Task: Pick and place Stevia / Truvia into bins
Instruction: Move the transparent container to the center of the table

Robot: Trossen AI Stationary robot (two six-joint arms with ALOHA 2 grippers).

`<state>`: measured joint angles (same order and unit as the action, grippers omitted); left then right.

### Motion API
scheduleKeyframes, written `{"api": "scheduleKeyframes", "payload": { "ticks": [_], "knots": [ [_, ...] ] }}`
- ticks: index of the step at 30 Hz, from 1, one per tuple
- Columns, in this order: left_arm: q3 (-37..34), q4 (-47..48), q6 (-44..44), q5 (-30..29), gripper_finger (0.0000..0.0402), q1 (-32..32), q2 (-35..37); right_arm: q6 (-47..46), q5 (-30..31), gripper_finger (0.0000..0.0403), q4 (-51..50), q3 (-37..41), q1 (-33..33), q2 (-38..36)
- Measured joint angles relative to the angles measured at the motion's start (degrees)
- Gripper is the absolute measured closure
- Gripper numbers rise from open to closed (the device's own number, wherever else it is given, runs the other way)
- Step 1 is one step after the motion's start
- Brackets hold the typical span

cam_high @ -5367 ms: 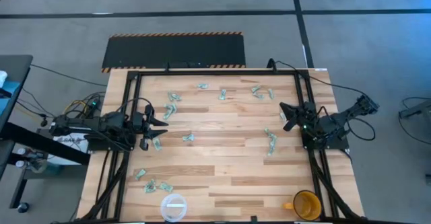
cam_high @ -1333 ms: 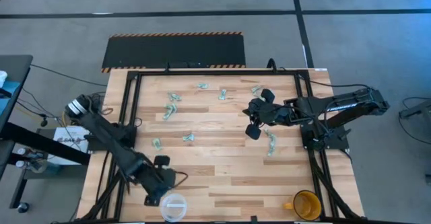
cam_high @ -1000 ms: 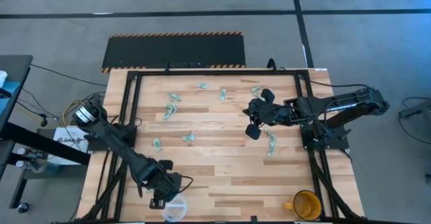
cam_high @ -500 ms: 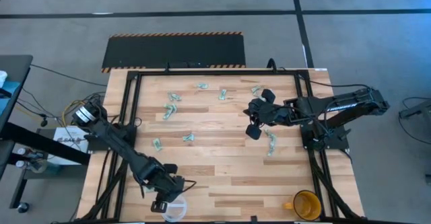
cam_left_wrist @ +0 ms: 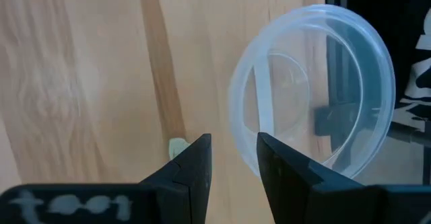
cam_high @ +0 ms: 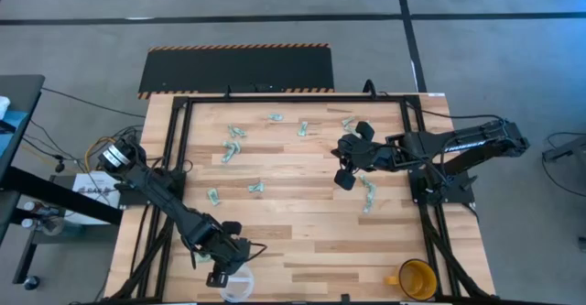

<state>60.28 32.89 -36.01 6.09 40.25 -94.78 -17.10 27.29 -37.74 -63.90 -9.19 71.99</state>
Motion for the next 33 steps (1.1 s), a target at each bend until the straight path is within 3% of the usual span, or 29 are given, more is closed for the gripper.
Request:
{"api": "scheduleKeyframes", "payload": {
  "ticks": [9, 16, 24, 28, 33],
  "knots": [
    [-0.6, -1.5, 0.0, 0.2, 0.0294, 0.0, -1.6, 0.0, 0.0, 0.0403, 0.0, 0.0, 0.0, 0.0],
    [-0.7, -2.3, 0.4, 8.4, 0.0294, -0.7, -5.7, 0.0, 0.0, 0.0403, -0.2, 0.0, 0.0, 0.0],
    [-0.6, -0.5, 1.7, 4.7, 0.0296, -2.2, -5.0, 0.0, 0.1, 0.0403, -0.2, 0.0, 0.0, 0.0],
    [-0.6, 0.7, 2.4, 3.7, 0.0321, -3.7, -5.0, 0.0, 0.1, 0.0403, -0.6, 0.0, 0.0, 0.0],
    [-0.6, 0.9, 4.3, 4.3, 0.0379, -5.5, -5.0, 0.1, 0.2, 0.0403, -0.7, 0.0, 0.0, 0.0]
  ]
}}
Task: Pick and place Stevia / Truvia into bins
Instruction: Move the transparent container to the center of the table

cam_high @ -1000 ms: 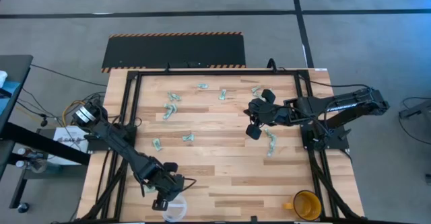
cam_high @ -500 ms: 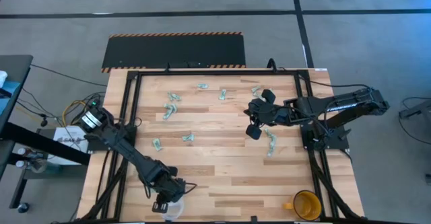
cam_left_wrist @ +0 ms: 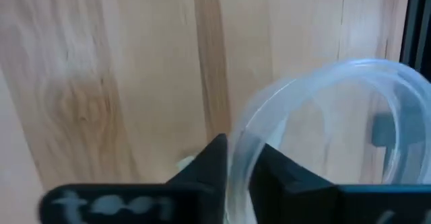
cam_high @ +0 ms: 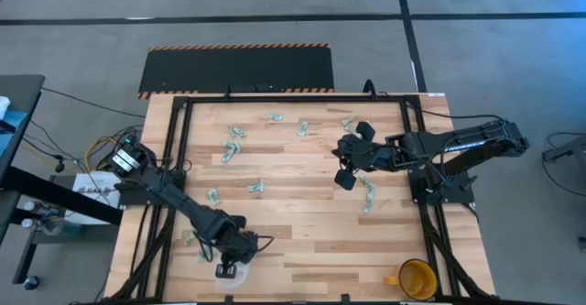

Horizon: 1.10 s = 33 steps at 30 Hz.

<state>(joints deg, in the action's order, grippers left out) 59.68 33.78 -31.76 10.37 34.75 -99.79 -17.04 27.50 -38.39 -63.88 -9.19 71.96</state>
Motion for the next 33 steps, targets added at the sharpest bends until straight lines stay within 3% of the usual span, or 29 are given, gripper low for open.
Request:
{"api": "scheduleKeyframes", "payload": {
  "ticks": [6, 11, 15, 19, 24, 33],
  "knots": [
    [4.3, 6.7, 6.4, -0.2, 0.0388, -2.4, 0.0, 0.0, 0.0, 0.0403, -0.2, 0.0, 0.0, 0.0],
    [12.7, 14.3, 16.7, -7.8, 0.0396, -5.9, 0.0, 0.0, 2.4, 0.0403, -0.2, 0.0, 0.0, 0.0],
    [19.6, 14.6, 27.4, -14.4, 0.0392, -10.9, 0.0, -1.5, 2.7, 0.0403, -0.4, 0.0, 0.0, 0.0],
    [24.6, 13.5, 36.2, -16.3, 0.039, -18.2, 0.0, -4.4, 5.4, 0.0403, -2.8, 0.0, 0.0, 0.0],
    [26.8, 11.5, 42.6, -13.4, 0.0397, -29.1, 0.0, -10.1, 11.0, 0.0403, -9.4, 0.0, 0.8, 0.0],
    [26.1, 5.2, 44.7, -2.1, 0.0395, -45.7, -2.9, -16.4, 11.6, 0.0403, -16.4, 0.0, 5.4, 0.0]
  ]
}}
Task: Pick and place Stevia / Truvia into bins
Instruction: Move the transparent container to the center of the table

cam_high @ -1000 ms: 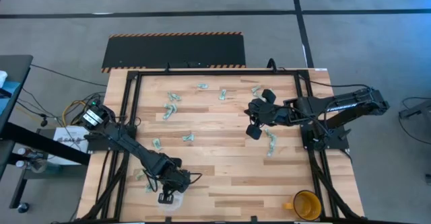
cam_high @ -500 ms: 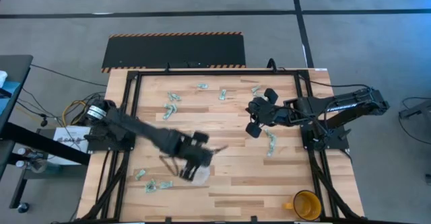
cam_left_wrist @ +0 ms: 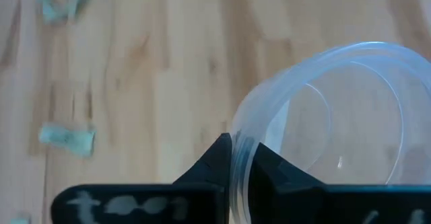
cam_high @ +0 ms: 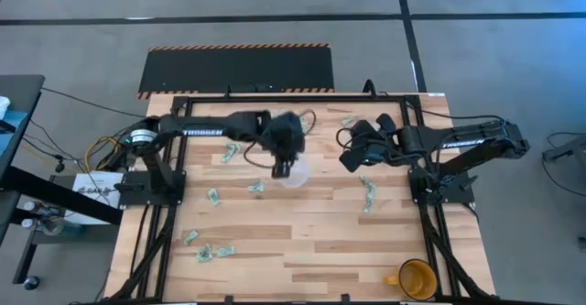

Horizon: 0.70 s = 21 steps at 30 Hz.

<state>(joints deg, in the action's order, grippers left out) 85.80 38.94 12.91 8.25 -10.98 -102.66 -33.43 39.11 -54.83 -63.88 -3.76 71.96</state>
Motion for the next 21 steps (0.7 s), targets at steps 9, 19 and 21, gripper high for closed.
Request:
{"api": "scheduleKeyframes", "payload": {
  "ticks": [9, 19, 21],
  "knots": [
    [0.0, -1.6, -3.0, 4.8, 0.0392, -5.4, -8.4, -1.2, -0.2, 0.0403, -3.5, 0.5, 4.0, 0.0],
    [0.0, -1.4, -4.5, 8.6, 0.0391, -6.6, -13.8, -1.2, -1.7, 0.0403, -3.5, 0.5, 4.0, 0.0],
    [0.0, -1.1, -4.6, 9.6, 0.0391, -6.6, -14.2, -1.2, -1.8, 0.0403, -3.5, 0.5, 4.0, 0.0]
  ]
}}
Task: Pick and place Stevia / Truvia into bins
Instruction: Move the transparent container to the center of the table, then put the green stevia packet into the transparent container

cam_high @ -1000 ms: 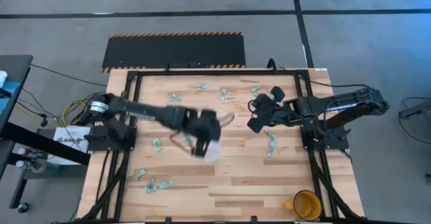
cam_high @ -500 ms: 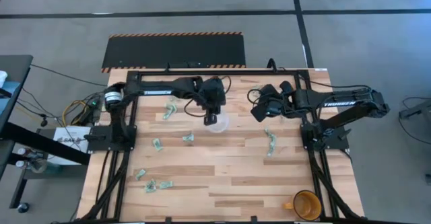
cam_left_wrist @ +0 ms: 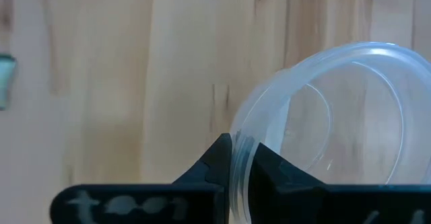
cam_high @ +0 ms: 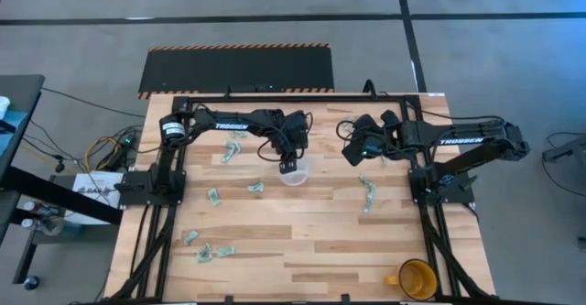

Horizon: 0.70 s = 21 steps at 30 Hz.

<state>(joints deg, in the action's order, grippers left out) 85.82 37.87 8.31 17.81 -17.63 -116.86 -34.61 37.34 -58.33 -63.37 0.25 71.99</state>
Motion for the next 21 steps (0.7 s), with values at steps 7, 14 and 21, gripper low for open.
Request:
{"api": "scheduleKeyframes", "payload": {
  "ticks": [7, 14, 21],
  "knots": [
    [0.0, -0.4, -1.0, 0.4, 0.0387, 0.0, -0.6, 0.1, 0.0, 0.0403, -0.1, 0.0, -0.2, 0.0],
    [0.0, -0.4, -1.5, -0.4, 0.0345, 0.0, -0.6, 0.1, 0.0, 0.0403, -0.3, 0.0, -0.2, 0.0],
    [3.0, 5.2, -1.2, -0.1, 0.0295, -0.4, -0.5, 0.1, 0.0, 0.0403, -1.0, 0.0, -0.2, 0.0]
  ]
}}
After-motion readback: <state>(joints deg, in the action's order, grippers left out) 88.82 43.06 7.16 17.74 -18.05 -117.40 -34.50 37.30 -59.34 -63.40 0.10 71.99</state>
